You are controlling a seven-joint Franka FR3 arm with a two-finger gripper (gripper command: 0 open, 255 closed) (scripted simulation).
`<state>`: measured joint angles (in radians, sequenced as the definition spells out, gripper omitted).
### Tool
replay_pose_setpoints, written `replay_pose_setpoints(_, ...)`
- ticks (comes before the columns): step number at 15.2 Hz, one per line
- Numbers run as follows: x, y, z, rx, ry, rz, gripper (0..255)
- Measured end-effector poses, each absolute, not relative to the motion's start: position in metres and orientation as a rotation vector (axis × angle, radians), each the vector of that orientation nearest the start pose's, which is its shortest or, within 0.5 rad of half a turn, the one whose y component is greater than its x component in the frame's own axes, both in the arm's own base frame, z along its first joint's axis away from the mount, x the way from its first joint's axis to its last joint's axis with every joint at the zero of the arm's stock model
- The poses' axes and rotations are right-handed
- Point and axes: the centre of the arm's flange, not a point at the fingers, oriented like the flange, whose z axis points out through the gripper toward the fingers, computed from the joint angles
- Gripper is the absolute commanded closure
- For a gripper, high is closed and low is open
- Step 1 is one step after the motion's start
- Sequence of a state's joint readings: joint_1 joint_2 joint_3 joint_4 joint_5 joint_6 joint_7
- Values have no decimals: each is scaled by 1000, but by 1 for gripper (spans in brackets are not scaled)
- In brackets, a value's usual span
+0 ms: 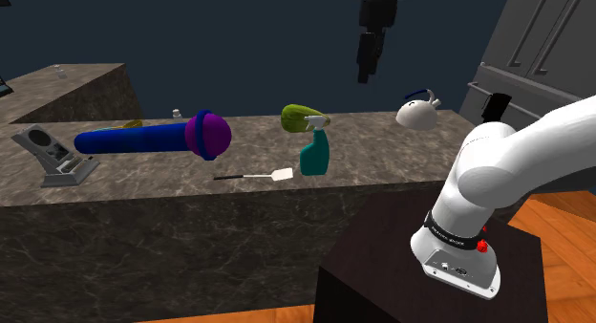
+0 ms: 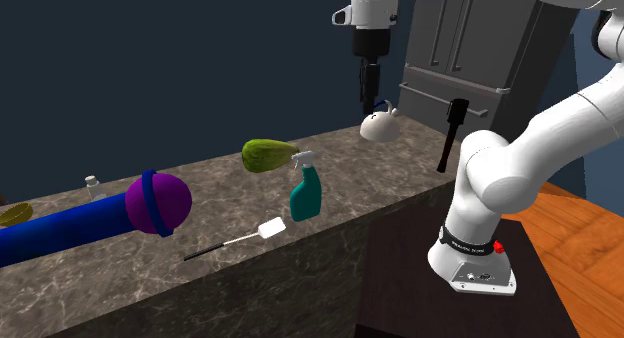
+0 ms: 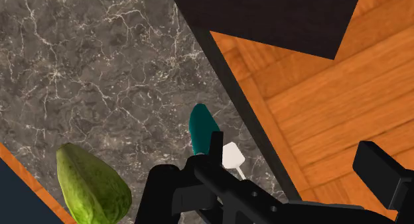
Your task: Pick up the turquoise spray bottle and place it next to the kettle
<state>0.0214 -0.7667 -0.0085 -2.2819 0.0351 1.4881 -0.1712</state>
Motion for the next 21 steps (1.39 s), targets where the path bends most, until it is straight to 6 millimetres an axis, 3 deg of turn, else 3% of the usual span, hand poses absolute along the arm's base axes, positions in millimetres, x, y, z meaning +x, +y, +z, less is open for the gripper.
replay_pose_setpoints(2,310,7,609,-3088,-309,50,0)
replay_pose_setpoints(6,351,9,575,-3104,-435,156,0)
replay_pose_setpoints(11,410,17,523,-3113,-618,307,0)
replay_pose_setpoints(21,497,41,407,-3071,-993,622,0)
